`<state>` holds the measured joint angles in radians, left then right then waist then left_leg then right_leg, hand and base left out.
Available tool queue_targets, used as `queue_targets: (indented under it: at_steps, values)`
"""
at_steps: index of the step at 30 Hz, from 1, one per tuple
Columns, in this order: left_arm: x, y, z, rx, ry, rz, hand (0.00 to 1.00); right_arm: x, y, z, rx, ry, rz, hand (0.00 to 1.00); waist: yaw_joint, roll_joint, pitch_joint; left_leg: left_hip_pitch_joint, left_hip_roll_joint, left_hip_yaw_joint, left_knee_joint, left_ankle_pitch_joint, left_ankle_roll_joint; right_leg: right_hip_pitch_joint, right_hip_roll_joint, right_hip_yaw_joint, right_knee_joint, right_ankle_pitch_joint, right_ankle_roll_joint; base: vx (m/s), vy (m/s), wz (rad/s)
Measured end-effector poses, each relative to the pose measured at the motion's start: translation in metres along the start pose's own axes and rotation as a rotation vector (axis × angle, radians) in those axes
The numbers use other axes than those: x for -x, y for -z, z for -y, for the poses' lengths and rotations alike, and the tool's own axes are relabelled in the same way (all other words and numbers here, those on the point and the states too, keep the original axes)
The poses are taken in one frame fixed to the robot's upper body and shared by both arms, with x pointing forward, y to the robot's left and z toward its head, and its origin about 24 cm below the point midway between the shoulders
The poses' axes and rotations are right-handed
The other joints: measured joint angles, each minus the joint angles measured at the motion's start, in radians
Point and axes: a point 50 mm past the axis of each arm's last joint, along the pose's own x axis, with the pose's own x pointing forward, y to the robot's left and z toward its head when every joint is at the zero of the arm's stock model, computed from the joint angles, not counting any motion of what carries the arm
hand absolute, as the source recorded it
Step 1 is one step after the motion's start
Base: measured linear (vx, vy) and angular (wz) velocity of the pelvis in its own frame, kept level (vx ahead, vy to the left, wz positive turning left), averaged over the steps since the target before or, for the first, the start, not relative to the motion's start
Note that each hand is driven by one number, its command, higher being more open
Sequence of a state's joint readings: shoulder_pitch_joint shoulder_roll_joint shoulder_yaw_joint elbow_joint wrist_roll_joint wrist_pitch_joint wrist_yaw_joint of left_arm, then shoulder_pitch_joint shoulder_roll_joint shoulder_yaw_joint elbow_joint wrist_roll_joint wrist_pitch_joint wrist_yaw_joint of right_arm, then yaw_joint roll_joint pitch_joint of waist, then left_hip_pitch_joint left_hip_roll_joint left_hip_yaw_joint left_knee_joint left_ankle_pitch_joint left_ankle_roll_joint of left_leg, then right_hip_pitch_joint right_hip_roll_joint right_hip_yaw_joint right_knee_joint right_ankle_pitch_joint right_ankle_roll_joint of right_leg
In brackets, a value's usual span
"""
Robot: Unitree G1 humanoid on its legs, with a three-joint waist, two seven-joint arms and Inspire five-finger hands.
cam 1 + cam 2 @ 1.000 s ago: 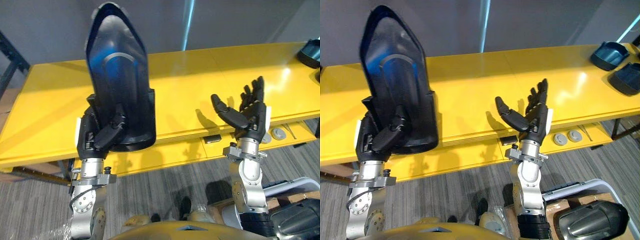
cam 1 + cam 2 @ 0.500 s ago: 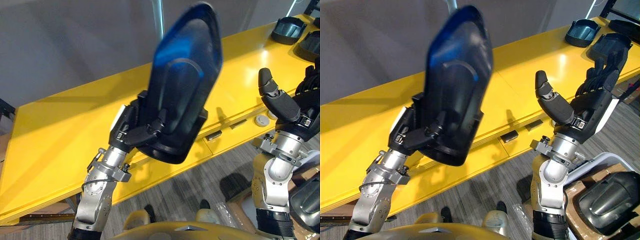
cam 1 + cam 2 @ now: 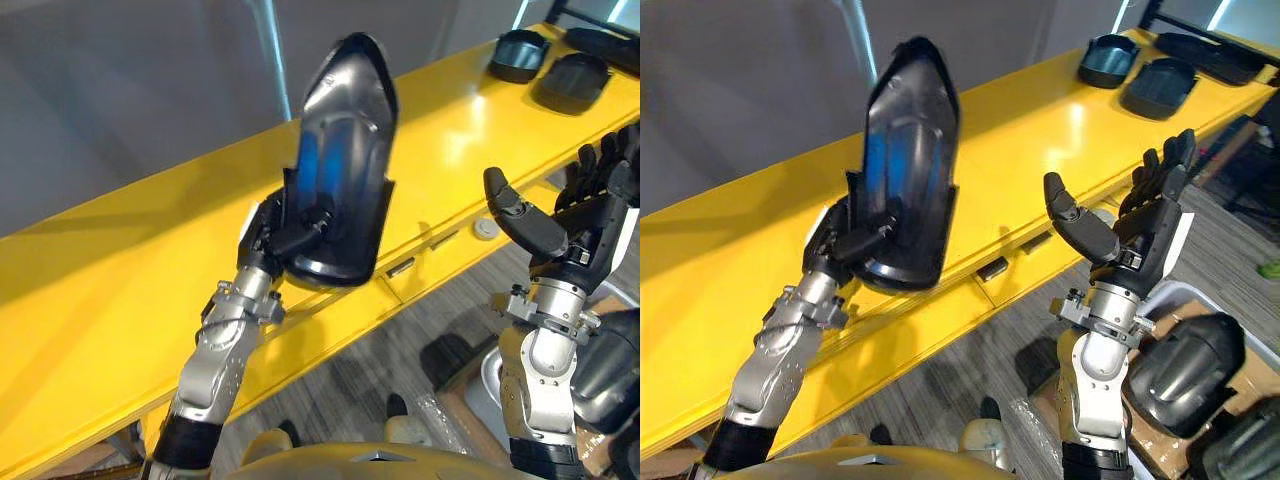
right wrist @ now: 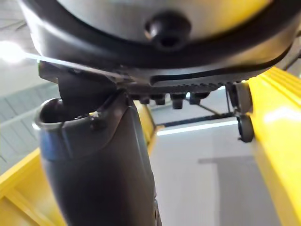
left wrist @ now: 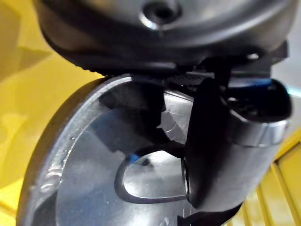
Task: Walk over and take three plastic housings, then place them on the shelf
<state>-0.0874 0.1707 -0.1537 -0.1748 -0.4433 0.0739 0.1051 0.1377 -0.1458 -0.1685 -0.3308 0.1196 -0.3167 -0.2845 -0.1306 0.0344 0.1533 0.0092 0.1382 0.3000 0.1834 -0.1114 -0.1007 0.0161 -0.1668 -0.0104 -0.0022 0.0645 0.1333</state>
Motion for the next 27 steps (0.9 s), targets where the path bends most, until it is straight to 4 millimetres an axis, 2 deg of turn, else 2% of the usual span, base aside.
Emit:
queue_targets:
  at_steps: [12,16,22,23,27]
  values:
    - [-0.061,0.002,-0.053,0.059,-0.459,-0.080,0.00,-0.006,-0.002,0.005,0.097,-0.156,0.008,1.00,-0.095,-0.011,0.008,-0.021,0.023,0.080,0.008,0.000,-0.007,-0.080,0.034,0.088,0.002,0.022,-0.011,-0.02,-0.001,-0.22]
    - [-0.075,-0.014,-0.046,0.074,-0.469,-0.036,0.00,-0.005,-0.001,-0.002,0.074,-0.188,0.003,1.00,-0.099,-0.022,0.045,-0.023,0.024,0.081,0.013,-0.001,-0.006,-0.084,0.035,0.094,0.006,0.023,-0.011,-0.02,0.012,-0.02]
    - [-0.090,-0.040,-0.037,0.078,-0.520,0.044,0.00,-0.003,0.001,-0.029,0.005,-0.281,-0.013,1.00,-0.106,-0.017,0.118,-0.072,0.031,0.061,0.063,-0.013,-0.001,-0.104,0.034,0.084,0.020,0.024,-0.009,-0.06,0.023,0.07]
    - [-0.091,-0.041,-0.036,0.076,-0.520,0.049,1.00,-0.002,0.001,-0.030,0.002,-0.283,-0.018,1.00,-0.105,-0.017,0.123,-0.072,0.031,0.060,0.066,-0.013,-0.001,-0.103,0.034,0.083,0.020,0.024,-0.009,-0.04,0.026,0.11]
    - [-0.093,-0.046,-0.035,0.047,-0.531,0.071,1.00,0.000,0.006,-0.033,0.002,-0.293,-0.055,1.00,-0.101,-0.018,0.136,-0.088,0.033,0.050,0.080,-0.016,0.001,-0.105,0.034,0.072,0.020,0.024,-0.009,-0.02,0.022,0.08]
